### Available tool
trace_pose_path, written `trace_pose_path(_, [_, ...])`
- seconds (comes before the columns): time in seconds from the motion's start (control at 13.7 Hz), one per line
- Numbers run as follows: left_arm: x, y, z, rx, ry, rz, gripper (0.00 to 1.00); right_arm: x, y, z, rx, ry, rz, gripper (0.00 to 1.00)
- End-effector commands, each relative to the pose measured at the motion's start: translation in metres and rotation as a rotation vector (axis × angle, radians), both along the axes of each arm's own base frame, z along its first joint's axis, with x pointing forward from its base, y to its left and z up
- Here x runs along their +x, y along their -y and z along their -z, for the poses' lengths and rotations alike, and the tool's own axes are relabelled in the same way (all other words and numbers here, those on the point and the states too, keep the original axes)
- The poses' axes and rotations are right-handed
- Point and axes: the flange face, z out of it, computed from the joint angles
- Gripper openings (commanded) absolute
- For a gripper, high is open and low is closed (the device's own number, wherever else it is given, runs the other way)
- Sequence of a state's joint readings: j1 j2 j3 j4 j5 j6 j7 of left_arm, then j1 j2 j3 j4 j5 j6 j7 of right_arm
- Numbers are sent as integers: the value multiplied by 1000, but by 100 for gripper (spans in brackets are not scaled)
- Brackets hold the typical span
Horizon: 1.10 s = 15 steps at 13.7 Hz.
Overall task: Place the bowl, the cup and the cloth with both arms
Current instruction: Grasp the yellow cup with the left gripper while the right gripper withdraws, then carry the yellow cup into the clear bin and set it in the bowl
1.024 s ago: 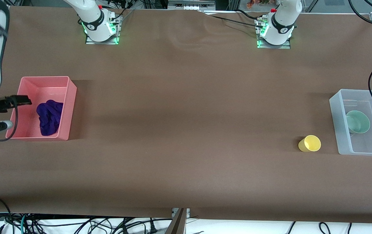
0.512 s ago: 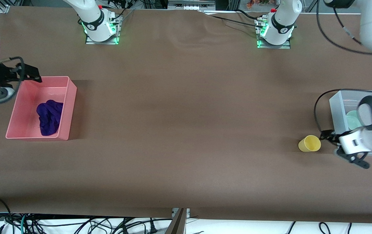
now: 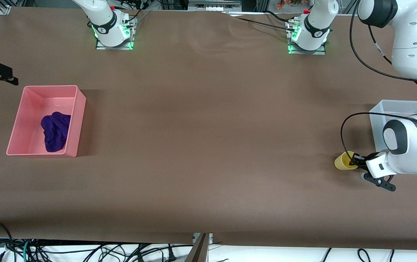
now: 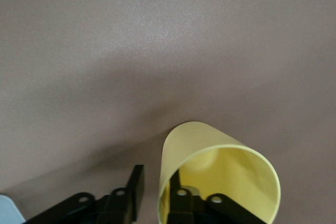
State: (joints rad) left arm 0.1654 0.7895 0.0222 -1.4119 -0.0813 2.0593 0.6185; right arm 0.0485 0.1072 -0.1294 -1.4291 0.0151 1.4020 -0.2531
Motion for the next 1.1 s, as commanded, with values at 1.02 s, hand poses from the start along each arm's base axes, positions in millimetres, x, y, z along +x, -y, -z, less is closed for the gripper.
trace_pose_path(1.02, [-101,-223,-82,124,-25,263,0,-2,-39,-2,-79,-27,42,100])
